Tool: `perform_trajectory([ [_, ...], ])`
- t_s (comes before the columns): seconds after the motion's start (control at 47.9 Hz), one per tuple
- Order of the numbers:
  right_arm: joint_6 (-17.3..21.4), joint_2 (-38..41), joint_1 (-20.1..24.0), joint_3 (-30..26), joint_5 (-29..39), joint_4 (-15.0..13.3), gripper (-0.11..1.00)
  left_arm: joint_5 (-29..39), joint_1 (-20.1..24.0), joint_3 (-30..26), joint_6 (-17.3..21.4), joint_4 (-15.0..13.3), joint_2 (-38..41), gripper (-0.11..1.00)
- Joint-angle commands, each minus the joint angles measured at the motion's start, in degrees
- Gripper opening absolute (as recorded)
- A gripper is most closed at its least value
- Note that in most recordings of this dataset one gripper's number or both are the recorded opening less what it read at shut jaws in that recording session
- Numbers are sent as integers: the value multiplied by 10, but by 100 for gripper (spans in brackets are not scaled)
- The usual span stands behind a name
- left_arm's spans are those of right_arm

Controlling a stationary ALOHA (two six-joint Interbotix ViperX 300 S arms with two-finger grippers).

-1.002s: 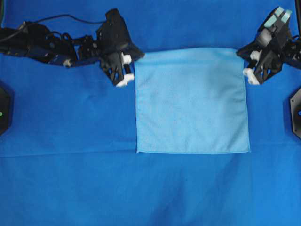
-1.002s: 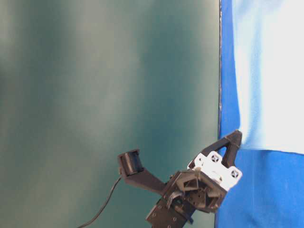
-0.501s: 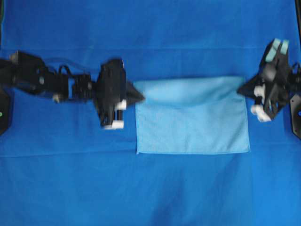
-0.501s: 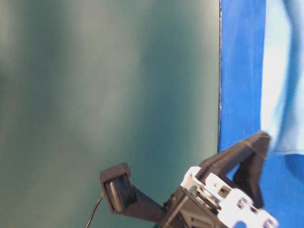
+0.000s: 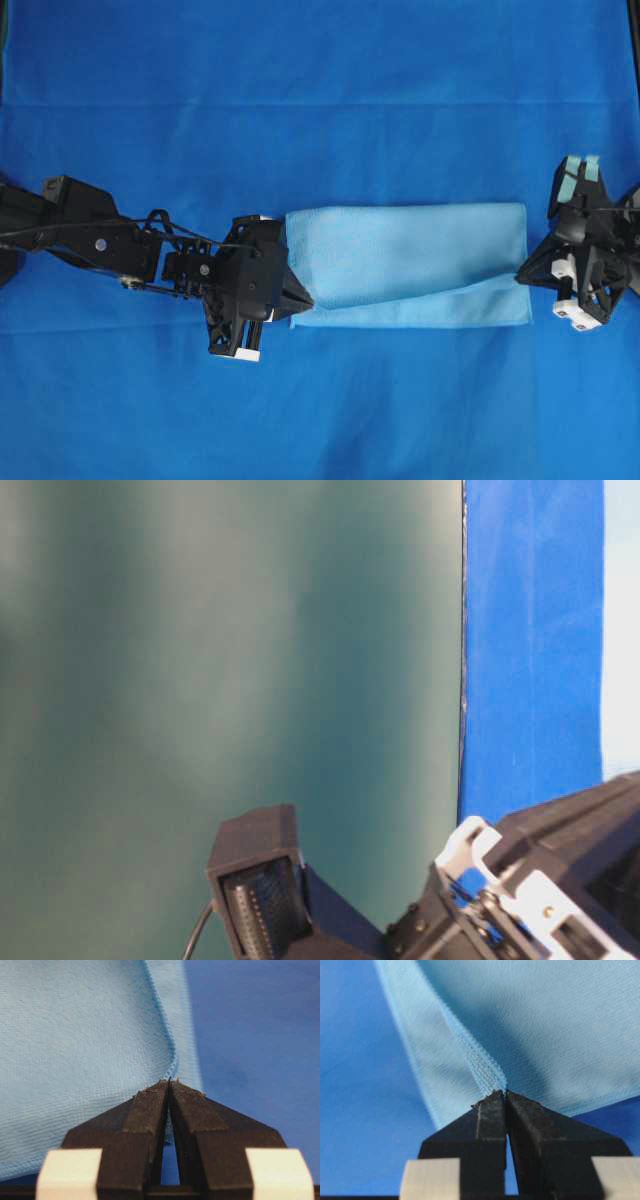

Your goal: Fold the light blue towel.

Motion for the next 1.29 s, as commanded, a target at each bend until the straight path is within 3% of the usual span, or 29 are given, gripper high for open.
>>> perform_trajectory([
  [0.0, 12, 8, 25, -7, -4, 1, 2, 4, -11, -15, -4, 2, -4, 1],
  [0.251, 38, 36, 68, -14, -19, 2, 2, 10, -19, -18, -5, 2, 4, 1],
  [0.835, 56, 70, 74, -34, -44, 4, 4, 11, -12, -21, -4, 2, 15, 4],
  [0.961, 58, 64, 78, -47, -29, 2, 39, 11, -12, -21, -2, 2, 7, 20],
  [1.065, 56, 47, 79, -55, 5, -8, 65, 18, -11, -18, 1, 2, -13, 45],
  [1.19, 57, 17, 76, -57, 40, -16, 58, 29, -7, -5, 10, 2, -51, 70],
  [1.274, 57, -11, 58, -56, 62, -34, 59, 29, 8, 5, 14, 2, -68, 78],
])
